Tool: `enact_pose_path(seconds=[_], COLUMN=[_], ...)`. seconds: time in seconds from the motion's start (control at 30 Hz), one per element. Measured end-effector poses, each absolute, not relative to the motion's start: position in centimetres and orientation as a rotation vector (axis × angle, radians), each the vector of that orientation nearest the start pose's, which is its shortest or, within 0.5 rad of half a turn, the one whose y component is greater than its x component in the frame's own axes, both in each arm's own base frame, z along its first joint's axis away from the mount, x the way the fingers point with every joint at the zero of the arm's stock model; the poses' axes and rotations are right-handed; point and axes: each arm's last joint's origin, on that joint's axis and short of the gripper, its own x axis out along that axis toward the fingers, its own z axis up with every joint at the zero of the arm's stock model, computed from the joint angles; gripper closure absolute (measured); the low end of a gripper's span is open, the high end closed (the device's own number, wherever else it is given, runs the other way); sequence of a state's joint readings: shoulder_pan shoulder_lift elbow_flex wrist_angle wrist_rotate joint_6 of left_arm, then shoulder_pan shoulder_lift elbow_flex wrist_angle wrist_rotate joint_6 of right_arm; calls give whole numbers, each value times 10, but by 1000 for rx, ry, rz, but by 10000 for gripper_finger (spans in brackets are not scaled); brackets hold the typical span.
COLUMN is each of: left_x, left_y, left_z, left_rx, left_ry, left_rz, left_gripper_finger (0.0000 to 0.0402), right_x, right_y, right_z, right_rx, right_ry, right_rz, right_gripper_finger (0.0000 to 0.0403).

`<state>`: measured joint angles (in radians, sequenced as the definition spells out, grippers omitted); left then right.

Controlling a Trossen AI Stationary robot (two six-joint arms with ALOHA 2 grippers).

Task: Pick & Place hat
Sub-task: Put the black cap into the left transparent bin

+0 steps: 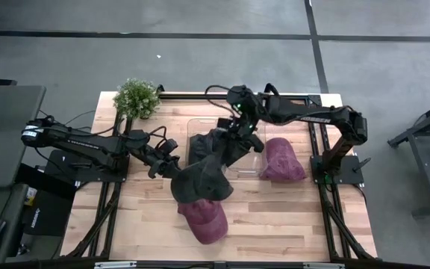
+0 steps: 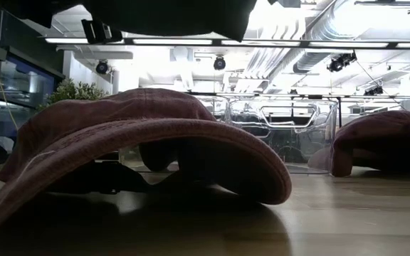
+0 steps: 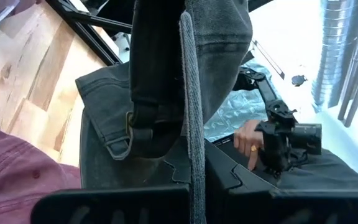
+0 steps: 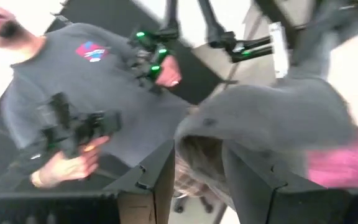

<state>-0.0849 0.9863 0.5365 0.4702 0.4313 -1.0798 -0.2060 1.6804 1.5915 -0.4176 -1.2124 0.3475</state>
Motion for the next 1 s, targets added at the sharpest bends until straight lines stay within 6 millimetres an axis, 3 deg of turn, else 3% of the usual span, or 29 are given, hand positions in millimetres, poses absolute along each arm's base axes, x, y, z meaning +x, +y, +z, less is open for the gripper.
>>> enact_pose_path(seconds=[0.23, 0.67, 1.0], left_x=[214, 216, 212], left_y=[-29, -22, -13], left_z=[274, 278, 273], left_rx=[-1048, -1020, -1055], left_ry=[227, 49, -112], left_rz=[-433, -231, 50], left_gripper_finger=[401, 401, 401], right_x=[326, 263, 249], right_y=[-63, -46, -36], right_z=[378, 408, 415], right_rx=[541, 322, 301], right_ry=[616, 719, 723], right_rz=[665, 229, 129], right_gripper_finger=[274, 274, 274])
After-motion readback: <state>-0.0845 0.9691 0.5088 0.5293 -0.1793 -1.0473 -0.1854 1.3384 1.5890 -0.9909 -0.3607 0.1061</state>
